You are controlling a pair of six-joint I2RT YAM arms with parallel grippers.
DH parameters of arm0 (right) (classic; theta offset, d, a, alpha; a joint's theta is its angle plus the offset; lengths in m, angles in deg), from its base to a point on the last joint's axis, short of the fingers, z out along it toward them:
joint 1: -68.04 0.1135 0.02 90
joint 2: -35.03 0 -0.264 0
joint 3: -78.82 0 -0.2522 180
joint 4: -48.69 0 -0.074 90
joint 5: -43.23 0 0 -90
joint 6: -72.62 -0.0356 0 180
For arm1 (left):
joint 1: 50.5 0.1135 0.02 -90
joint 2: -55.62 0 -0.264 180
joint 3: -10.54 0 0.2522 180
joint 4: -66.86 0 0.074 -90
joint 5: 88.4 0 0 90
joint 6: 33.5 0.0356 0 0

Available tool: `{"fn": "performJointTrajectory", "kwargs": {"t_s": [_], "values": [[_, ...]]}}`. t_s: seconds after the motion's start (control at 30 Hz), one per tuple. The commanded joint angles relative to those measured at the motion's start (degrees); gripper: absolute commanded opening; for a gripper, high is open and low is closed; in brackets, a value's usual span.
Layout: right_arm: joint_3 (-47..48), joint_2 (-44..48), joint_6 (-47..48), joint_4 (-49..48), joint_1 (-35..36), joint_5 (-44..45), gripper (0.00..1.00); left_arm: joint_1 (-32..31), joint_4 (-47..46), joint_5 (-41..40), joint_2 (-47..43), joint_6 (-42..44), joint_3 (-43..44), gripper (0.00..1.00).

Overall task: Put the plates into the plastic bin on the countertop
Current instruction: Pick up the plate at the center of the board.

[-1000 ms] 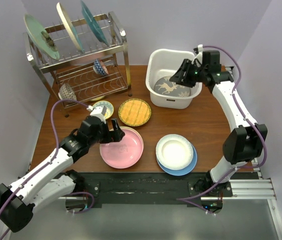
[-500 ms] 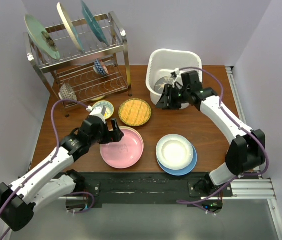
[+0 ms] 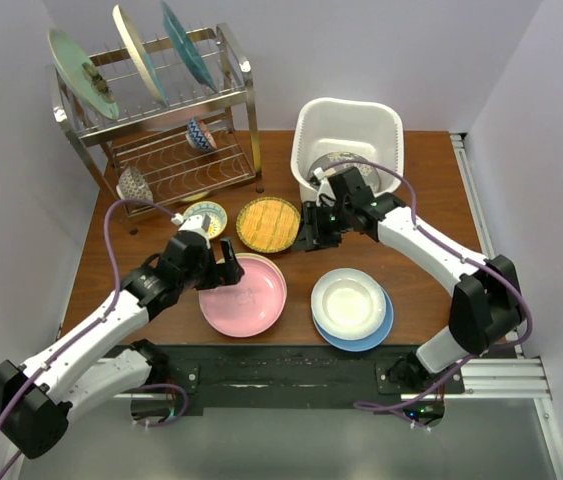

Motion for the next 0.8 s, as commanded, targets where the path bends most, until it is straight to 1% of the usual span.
{"fn": "performJointTrajectory", "kwargs": {"t_s": [0.0,0.17,0.4,0.77], "values": [[1.08,-1.47,1.75,1.21,3.46,1.46,0.46,-0.23,1.74,-2.50,-0.18,-1.02,3.53,1.00],[1.79,-3.66,2.37,2.18,6.11,1.64,0.45,0.47,4.03,-4.00,1.22,-1.98,4.05,1.00],[3.11,-7.18,3.25,3.85,10.32,2.08,0.44,0.82,4.21,-2.77,3.07,-2.95,3.79,1.00],[3.99,-10.25,3.16,3.41,12.35,2.60,0.43,0.99,2.45,-1.80,3.87,-2.43,2.65,1.00]]}}
